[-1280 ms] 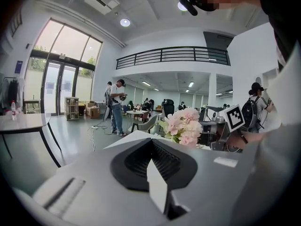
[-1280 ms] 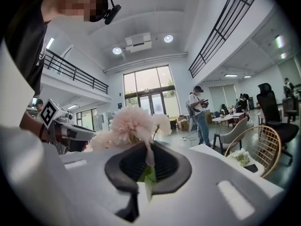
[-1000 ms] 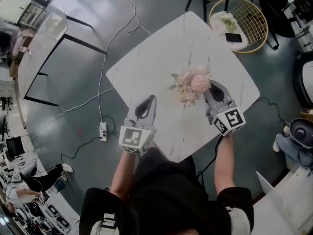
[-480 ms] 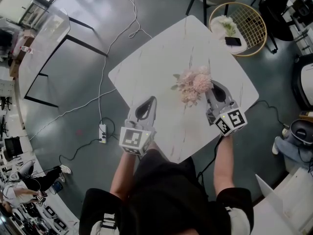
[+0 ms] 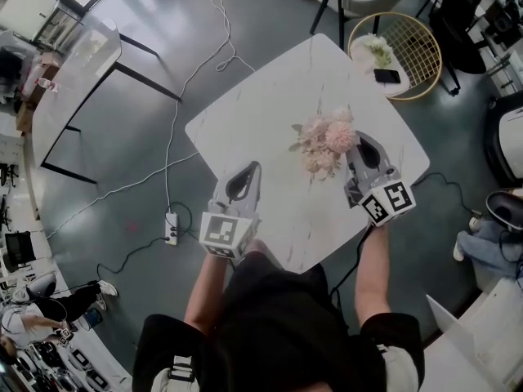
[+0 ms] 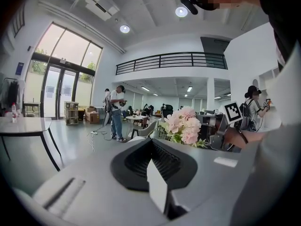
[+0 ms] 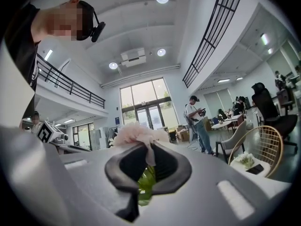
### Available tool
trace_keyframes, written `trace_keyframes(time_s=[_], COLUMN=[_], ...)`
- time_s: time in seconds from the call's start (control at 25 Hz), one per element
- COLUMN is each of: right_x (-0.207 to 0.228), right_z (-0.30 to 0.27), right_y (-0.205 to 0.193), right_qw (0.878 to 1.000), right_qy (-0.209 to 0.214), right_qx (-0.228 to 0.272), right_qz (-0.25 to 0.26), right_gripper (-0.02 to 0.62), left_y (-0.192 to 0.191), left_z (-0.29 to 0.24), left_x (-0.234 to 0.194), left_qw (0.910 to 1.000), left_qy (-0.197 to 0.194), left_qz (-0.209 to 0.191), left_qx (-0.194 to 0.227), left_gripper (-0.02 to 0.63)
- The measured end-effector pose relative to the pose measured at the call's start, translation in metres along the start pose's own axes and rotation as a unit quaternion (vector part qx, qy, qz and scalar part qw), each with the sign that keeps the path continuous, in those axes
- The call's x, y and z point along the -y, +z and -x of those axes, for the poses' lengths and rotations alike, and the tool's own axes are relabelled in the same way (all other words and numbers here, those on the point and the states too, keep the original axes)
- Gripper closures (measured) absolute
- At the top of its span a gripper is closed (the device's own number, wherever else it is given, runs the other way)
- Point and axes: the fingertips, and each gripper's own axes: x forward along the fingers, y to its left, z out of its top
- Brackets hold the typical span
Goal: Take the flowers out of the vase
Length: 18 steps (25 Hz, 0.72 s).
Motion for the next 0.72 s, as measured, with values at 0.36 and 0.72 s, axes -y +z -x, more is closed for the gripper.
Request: trace_keyframes(time_s=[0.36, 0.72], right_x=[-0.012, -0.035], right_z=[0.001, 0.008], right_y=[0.032, 0.079], right_qw=[1.000, 0.997], right_qy=[-0.014, -0.030], right_qx=[0.023, 0.058], right_qz=[0.013, 0.041], right_gripper=[0.592, 0.592], left_y=[0.020, 0.044], left_z=[0.011, 0.020], left_x=[-0.007, -0.009], left_qw=[0.9997, 0.9983], left_qy=[-0.007, -0.029], left_qz=[-0.002, -0.011], left_qx=[0.024, 0.050], left_gripper=[0.598, 0.598])
